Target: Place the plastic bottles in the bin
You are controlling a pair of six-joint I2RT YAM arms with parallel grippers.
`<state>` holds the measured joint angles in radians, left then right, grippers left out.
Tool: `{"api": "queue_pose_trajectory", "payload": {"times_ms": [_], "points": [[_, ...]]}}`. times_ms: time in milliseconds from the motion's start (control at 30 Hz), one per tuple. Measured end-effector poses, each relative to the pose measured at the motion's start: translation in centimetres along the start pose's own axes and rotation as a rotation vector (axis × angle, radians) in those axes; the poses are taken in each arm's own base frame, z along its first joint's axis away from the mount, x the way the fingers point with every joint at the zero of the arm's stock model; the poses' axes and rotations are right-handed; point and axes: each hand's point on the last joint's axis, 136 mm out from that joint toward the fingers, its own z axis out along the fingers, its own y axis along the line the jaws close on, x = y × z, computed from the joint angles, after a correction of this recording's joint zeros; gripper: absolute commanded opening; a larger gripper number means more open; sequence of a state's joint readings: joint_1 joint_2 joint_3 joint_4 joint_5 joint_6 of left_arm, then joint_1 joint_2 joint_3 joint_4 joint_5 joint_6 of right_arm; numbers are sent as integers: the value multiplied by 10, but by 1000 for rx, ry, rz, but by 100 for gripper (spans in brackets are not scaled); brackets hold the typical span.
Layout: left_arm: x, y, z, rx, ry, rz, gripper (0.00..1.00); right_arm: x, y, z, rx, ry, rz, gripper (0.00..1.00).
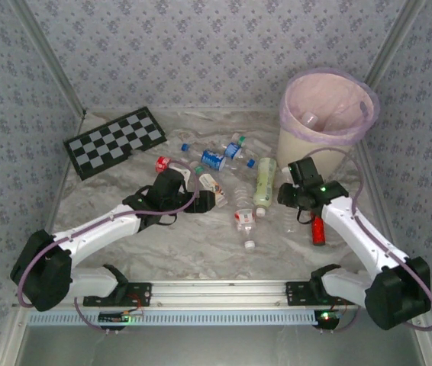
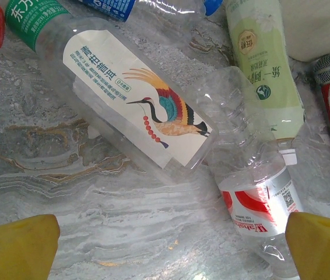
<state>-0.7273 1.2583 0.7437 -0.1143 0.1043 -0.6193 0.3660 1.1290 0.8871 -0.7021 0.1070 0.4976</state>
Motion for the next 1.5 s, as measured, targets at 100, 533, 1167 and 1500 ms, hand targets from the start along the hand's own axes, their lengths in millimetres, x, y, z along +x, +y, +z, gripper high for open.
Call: {"api": "queue_pose_trajectory", "payload": {"times_ms": [100, 533, 1167, 1500], "points": [[-1, -1, 0, 3, -4, -2, 99, -16, 19, -25, -49, -38, -39, 43], [-4, -4, -5, 15, -20, -6, 99, -143, 67, -212, -188, -479, -164, 37], [-6, 10, -48, -24, -132, -50, 99, -313, -35, -178, 210, -562, -97, 30], [-2, 21, -53, -54, -152, -79, 99, -307, -60, -92, 246, -337, -123, 27]]}}
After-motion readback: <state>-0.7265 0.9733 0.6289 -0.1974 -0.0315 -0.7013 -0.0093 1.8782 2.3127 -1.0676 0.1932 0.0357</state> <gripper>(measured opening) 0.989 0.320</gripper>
